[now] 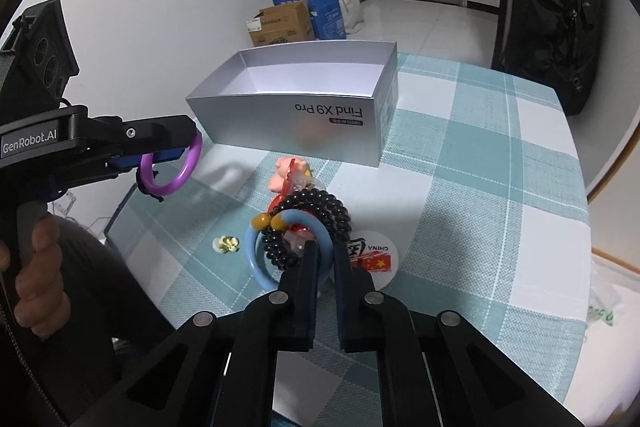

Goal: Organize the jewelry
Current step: 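Lift the purple bangle with the left gripper while the right gripper grasps the blue bangle, then carry both bangles into the white box and open both grippers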

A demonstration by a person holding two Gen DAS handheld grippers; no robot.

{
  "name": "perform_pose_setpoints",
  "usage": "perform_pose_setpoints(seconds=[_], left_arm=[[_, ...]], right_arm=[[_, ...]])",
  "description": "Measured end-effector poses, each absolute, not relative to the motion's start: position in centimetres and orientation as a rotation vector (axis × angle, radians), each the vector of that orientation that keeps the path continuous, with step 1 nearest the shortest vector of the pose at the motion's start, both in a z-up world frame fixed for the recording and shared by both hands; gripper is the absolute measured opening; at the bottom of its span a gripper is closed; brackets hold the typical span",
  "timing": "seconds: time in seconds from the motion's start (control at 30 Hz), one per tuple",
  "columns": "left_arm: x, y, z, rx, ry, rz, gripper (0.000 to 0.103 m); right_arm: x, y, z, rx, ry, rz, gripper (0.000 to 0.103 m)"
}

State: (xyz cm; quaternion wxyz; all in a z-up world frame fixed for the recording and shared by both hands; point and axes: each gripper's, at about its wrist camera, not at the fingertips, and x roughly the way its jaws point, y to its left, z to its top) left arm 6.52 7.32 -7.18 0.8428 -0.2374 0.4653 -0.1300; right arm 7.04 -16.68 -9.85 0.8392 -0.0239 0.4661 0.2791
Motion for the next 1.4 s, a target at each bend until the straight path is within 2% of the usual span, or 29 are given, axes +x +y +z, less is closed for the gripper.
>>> perform_pose_setpoints(seconds=[0.5,0.87,1.4], left_arm=[[6.6,6.8,-6.1,-0.518,0.944,-0.289,0.034],[10.1,7.3,-4.3,-0.479,0.906,-0.255,0.034],[15.3,8.2,-6.6,-0.432,0.96,-0.198,0.034]], right_arm=[[7.4,-18.6,-5.6,0.068,0.84,0.587,0.006],[12.0,-18.6,-2.1,0.17,0.781,0.617,0.006],[20.0,-13.6,-5.2,0.124,0.857,0.662,0.006]])
